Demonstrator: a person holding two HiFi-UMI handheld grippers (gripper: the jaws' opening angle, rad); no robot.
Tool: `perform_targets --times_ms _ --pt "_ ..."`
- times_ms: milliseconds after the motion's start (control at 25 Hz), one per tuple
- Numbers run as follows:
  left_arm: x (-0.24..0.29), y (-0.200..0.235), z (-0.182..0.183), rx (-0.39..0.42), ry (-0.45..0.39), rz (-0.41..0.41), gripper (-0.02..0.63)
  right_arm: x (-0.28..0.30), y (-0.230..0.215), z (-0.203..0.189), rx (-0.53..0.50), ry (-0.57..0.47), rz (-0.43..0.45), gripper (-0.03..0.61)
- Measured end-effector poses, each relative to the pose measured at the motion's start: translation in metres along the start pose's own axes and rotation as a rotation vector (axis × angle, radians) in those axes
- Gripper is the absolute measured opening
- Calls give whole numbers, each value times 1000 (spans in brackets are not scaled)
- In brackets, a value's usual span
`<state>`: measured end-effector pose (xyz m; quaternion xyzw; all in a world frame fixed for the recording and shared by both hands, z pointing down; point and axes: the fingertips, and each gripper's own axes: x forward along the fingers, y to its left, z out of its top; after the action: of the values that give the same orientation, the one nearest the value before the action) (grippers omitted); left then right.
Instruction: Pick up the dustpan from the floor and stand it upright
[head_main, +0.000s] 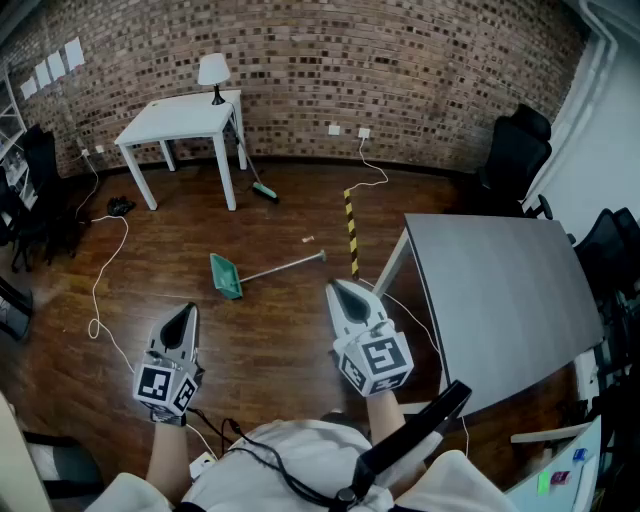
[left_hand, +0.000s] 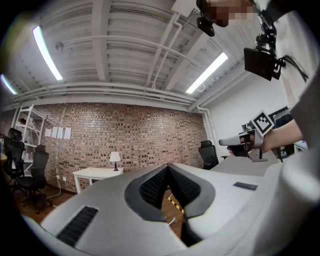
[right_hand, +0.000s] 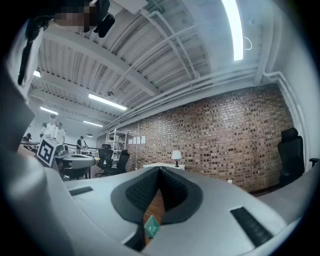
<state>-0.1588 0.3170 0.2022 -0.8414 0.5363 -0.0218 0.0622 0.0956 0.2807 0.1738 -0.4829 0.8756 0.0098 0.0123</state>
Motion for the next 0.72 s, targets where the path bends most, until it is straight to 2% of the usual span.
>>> perform_targets --times_ms 200,480,720 --pt "-1 33 -18 -43 7 25 -5 16 8 -7 6 4 -26 -17" --pt "14 48 -26 -29 17 22 -5 38 -4 -15 32 -1 -52 -17" --pt "56 60 -37 -8 41 19 -4 80 -31 -29 55 -7 -41 -17"
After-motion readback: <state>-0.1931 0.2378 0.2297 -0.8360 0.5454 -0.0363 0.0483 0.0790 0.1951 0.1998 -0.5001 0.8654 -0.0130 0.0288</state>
